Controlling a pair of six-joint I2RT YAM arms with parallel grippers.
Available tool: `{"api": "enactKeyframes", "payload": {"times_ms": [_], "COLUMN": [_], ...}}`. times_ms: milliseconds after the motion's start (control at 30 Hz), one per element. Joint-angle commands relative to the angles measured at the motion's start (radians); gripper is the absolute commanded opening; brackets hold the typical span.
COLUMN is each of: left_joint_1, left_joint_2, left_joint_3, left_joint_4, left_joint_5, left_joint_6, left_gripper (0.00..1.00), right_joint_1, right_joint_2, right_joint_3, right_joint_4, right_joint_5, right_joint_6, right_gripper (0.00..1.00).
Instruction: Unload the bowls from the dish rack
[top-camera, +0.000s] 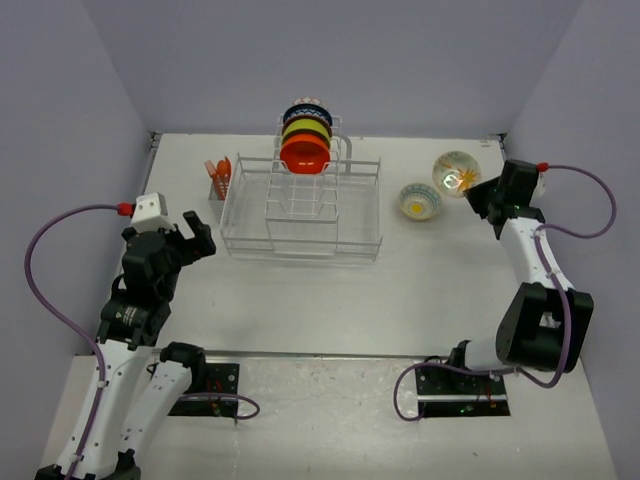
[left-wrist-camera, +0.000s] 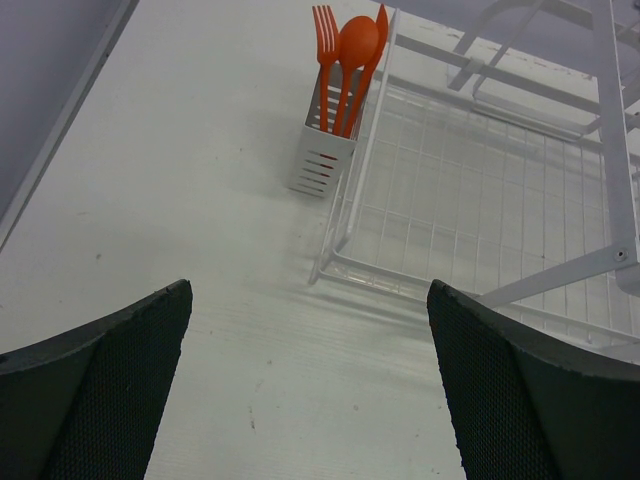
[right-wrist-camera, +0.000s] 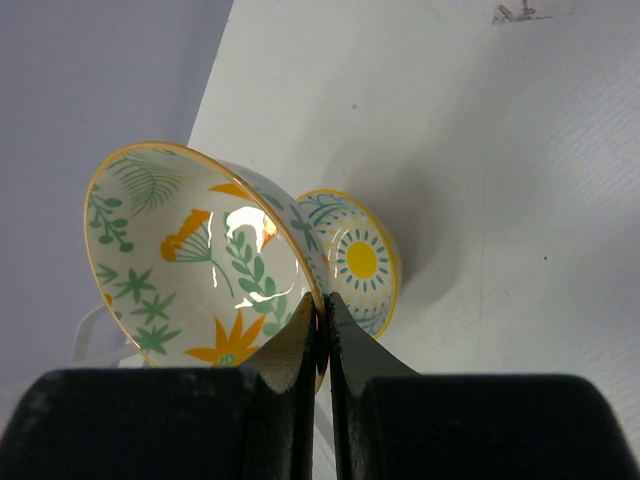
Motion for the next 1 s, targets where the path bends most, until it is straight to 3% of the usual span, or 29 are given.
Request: {"api": "enactKeyframes", "payload": {"times_ms": [0,200,500,967], "left_joint_1": [-0.004,-0.004,-0.004,-0.004], "left_joint_2": [0.006,0.011,0.015,0.018], "left_joint_3": [-0.002,-0.004,-0.004,-0.004], "left_joint_4": [0.038,0.038,0.037,0.035], "left_joint_5": [0.008,0.005,0.002,0.0], "left_joint_6": [0.013,0.013,0.012,0.012], "left_gripper": [1.0,1.0,1.0,1.0], "right_joint_1": [0.013,0.032,0.081,0.093], "right_joint_2": [0.051,0.194,0.344,0.406], "right_joint_3": [0.108,0.185,0.31,0.327], "right_joint_4": [0.028,-0.003,-0.09,-0.129], "right_joint_5": [-0.047,-0.153,-0.131,-0.154], "right_joint_6": [-0.083,-0.168,-0.262,-0.336], "right_gripper": [0.0,0.0,0.0,0.0]}}
